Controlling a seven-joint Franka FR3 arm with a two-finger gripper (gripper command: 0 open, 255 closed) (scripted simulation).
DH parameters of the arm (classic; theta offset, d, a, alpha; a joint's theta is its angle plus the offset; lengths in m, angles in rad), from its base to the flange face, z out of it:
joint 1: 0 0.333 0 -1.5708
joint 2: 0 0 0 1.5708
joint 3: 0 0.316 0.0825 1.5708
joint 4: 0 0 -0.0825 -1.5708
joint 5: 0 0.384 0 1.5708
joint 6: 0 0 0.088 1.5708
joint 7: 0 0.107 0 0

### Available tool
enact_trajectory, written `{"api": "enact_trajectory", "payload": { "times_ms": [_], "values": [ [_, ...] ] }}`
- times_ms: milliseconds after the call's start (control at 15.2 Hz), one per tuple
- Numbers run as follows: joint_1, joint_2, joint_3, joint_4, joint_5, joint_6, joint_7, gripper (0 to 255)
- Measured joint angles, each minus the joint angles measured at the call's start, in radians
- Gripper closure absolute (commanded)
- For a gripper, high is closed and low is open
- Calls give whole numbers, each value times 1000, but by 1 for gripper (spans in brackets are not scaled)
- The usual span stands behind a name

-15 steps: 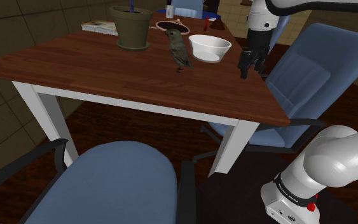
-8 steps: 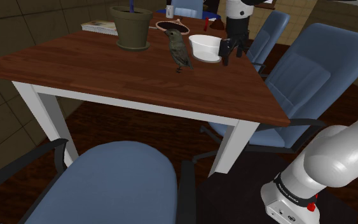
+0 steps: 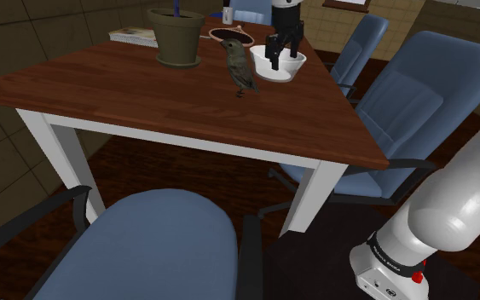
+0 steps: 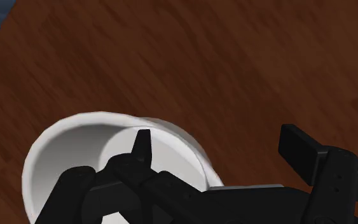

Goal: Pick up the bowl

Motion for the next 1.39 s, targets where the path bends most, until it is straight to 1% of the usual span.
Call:
{"api": "enact_trajectory", "payload": {
  "times_ms": [132,264,330,396,792,858,1386],
  "values": [
    [11,97,10,132,-36,-30,-6,0],
    [32,188,22,263,-72,-69,-6,0],
    [34,201,22,278,-79,-69,-9,0],
    [35,204,22,273,-82,-62,-8,0],
    [27,178,20,164,-77,20,14,0],
    [26,178,20,157,-76,27,16,255],
    [26,174,20,152,-79,35,19,255]
  ]
}}
